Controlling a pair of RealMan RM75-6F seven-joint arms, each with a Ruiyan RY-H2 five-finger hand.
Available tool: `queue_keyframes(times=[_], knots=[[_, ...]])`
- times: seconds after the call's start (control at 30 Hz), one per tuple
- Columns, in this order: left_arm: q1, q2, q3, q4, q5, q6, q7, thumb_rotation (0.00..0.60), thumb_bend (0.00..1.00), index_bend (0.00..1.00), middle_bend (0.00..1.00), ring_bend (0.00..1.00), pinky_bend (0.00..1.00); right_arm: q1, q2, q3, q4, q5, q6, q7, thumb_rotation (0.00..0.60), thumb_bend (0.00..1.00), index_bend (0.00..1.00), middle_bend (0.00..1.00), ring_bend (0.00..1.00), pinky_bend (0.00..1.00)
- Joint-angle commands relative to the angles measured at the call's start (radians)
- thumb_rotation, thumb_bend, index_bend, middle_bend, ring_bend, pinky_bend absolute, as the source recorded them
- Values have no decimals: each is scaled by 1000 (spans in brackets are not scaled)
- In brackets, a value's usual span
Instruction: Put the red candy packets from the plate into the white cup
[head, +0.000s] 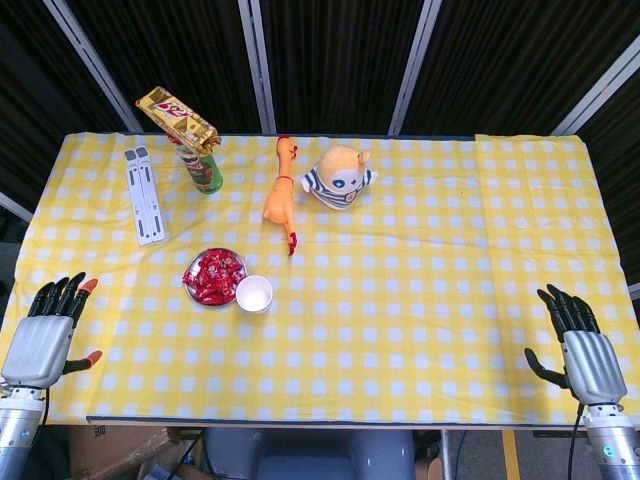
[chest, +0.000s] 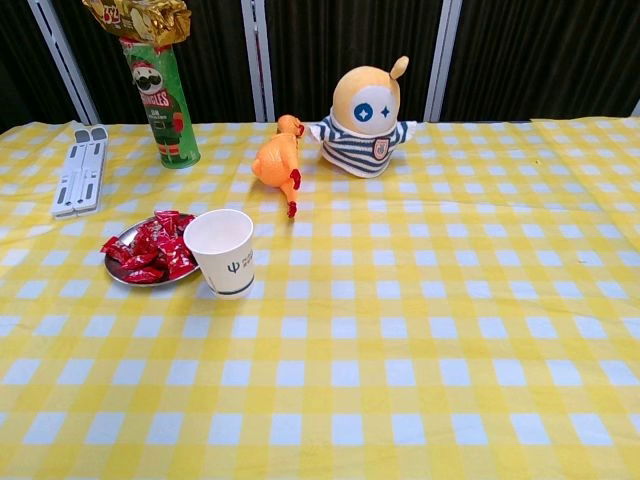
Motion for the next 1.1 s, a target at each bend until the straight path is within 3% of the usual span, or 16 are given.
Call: queue_keyframes(times=[0.03,0.37,0.57,0.87,0.93,1.03,1.1], knots=[[0,1,0,-1,-1,-1,1,600,149,0,0,0,18,0,0,0,0,0,0,0,600,408,0,0,0,0],[1,4,3,-5,-3,-3,-1,600,149,0,0,0,17,-3,3,-3,-5,-5,5,1,600,408,0,0,0,0],[-24,7,-21,-14,-44,-34,13,600,149,0,0,0,19,-3,4,0,-6,2,2,8,600,408,0,0,0,0],[-139,-3,-102,-66,-171,-142,134,600,150,13,17,50,205,2,7,-1,-4,1,-8,20,600,409,0,0,0,0],[-194,-21,-130,-69,-219,-187,194,600,151,45,82,161,309,2,9,-1,-6,1,-8,24,600,409,0,0,0,0],[-271,-61,-168,-56,-311,-239,275,600,161,115,236,446,550,2,10,-2,-7,2,-10,30,600,408,0,0,0,0],[-313,-86,-182,-46,-372,-264,319,600,166,133,272,611,683,1,12,-1,-6,5,-10,36,600,408,0,0,0,0]])
